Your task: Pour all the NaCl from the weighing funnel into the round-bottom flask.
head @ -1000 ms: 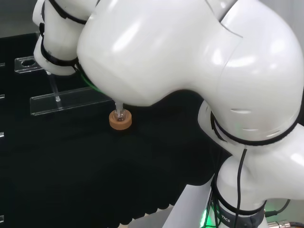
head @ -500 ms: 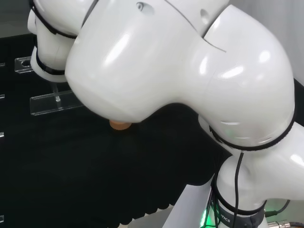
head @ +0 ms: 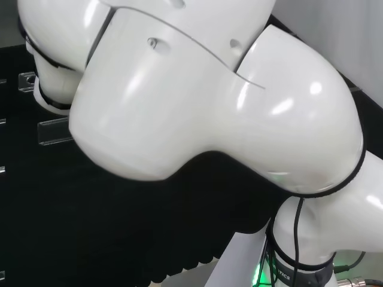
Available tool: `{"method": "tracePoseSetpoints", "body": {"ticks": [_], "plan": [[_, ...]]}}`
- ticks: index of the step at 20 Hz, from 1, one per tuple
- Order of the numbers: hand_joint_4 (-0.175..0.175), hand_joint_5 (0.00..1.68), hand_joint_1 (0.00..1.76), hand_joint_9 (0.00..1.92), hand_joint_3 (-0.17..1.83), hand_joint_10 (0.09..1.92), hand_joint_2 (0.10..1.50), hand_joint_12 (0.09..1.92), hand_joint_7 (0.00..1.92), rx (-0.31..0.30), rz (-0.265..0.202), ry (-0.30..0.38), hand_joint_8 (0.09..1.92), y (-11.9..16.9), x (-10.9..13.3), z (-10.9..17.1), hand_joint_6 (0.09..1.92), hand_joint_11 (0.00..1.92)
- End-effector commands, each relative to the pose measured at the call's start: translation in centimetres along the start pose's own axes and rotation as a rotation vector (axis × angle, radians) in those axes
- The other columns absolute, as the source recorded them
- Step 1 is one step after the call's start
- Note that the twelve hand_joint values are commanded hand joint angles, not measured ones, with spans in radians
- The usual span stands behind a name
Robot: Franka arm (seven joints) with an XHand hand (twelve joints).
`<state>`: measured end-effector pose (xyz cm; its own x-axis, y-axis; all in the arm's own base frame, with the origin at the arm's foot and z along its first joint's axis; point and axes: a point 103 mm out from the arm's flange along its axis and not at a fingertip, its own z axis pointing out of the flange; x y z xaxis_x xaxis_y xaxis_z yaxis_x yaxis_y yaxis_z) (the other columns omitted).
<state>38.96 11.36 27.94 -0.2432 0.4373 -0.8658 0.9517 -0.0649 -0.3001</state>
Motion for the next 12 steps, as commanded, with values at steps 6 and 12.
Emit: {"method": "tracePoseSetpoints", "body": {"ticks": [6, 12], "plan": [[0.175, 1.20, 1.10, 0.82, 0.60, 0.43, 0.72, 1.06, 0.42, -0.002, 0.011, -0.111, 0.70, -0.33, 0.34, -0.78, 0.78, 0.81], [0.175, 1.20, 1.10, 0.82, 0.60, 0.43, 0.72, 1.05, 0.42, -0.002, 0.015, -0.155, 0.70, -0.66, 0.57, -1.18, 0.78, 0.82]]}}
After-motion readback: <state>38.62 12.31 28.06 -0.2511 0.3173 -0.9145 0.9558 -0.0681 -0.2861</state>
